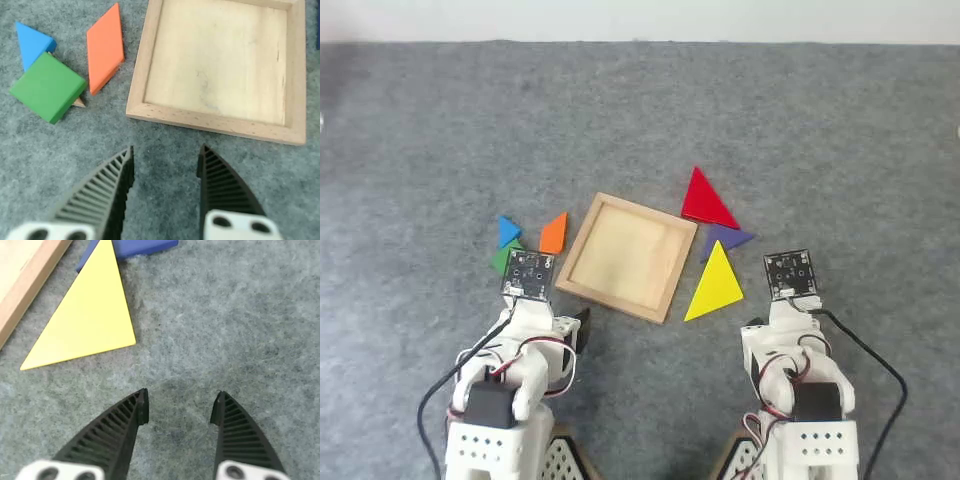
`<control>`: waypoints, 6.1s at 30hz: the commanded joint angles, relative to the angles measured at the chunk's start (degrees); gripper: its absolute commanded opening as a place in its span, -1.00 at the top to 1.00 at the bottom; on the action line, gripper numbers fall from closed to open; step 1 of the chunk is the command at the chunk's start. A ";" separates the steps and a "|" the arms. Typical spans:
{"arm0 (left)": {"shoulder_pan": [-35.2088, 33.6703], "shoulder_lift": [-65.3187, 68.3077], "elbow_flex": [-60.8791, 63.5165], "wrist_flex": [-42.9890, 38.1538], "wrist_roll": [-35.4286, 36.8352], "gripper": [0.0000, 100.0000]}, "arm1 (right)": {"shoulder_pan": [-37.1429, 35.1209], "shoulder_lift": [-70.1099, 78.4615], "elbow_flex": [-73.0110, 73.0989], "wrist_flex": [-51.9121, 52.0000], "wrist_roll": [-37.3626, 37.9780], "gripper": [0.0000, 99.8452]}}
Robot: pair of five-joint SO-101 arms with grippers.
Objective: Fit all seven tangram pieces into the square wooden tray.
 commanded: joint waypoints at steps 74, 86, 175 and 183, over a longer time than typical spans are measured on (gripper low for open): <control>-20.31 73.05 -46.29 -15.47 0.97 0.52 | -12.18 85.49 -60.66 -6.90 -14.68 0.58; -20.31 73.05 -44.70 -19.78 1.05 0.52 | -16.04 81.27 -53.71 -12.62 -36.13 0.58; -20.04 73.05 -43.47 -21.45 0.97 0.53 | -19.47 89.27 -52.22 -19.38 -23.38 0.41; -20.04 73.05 -43.47 -21.36 0.97 0.53 | -19.38 89.36 -52.13 -19.30 -19.52 0.41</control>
